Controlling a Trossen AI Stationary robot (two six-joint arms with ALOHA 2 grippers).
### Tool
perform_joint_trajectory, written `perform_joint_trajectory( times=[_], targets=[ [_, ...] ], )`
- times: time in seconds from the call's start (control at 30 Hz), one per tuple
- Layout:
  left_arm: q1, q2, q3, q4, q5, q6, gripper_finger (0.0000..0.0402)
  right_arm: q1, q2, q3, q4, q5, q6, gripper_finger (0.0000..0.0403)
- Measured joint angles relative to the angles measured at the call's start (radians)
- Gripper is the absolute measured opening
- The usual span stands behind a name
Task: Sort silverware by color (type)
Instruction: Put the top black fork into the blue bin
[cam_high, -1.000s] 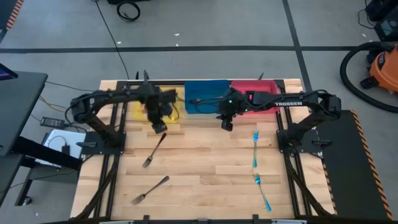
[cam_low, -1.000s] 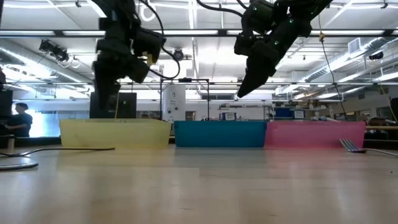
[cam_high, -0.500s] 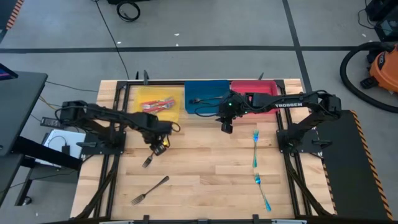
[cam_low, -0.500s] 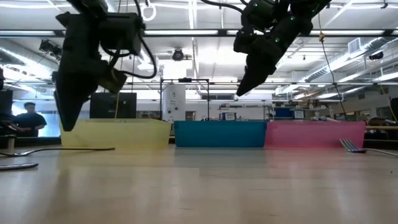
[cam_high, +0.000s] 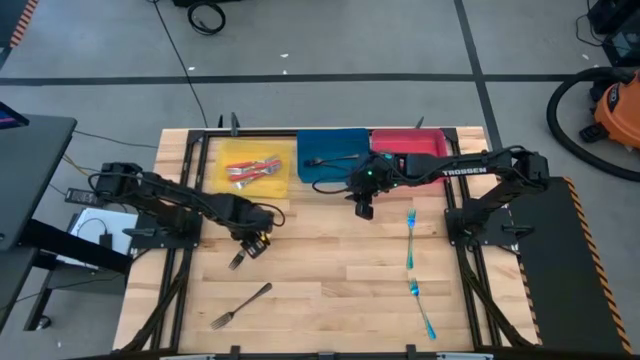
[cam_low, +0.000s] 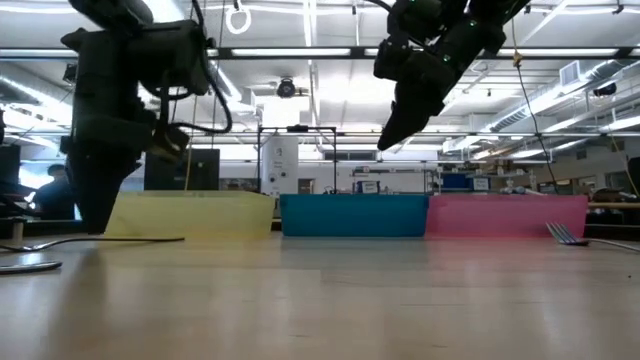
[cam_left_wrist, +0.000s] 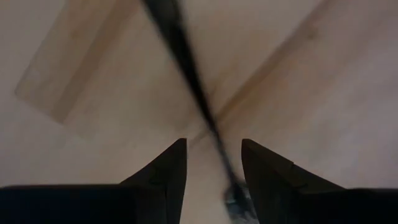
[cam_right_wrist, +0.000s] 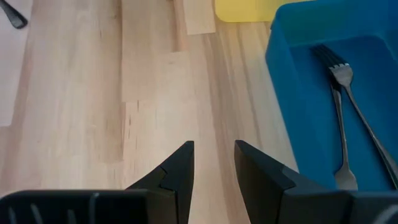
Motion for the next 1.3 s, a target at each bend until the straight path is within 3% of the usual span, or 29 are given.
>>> perform_joint_trajectory(
  times=[0.43, 0.8, 1.07, 1.3],
  targets=[
    [-0.031, -0.005, -0.094, 0.068, -0.006, -0.075, 0.0145, 0.020, 0.000, 0.000, 0.000, -0.001, 0.001, 0.0123],
    [-0.031, -0.004, -0.090, 0.057, -0.016, 0.054, 0.0010, 0.020, 0.000, 0.000, -0.001, -0.003, 0.077, 0.0123],
    [-0.016, -0.002, 0.034, 0.045, -0.061, 0.231, 0.0004, 0.020, 0.000, 0.000, 0.000, -0.004, 0.082, 0.0123],
    [0.095, -0.001, 0.191, 0.032, -0.131, 0.462, 0.0001, 0.020, 0.000, 0.000, 0.002, -0.003, 0.136, 0.0123]
  ],
)
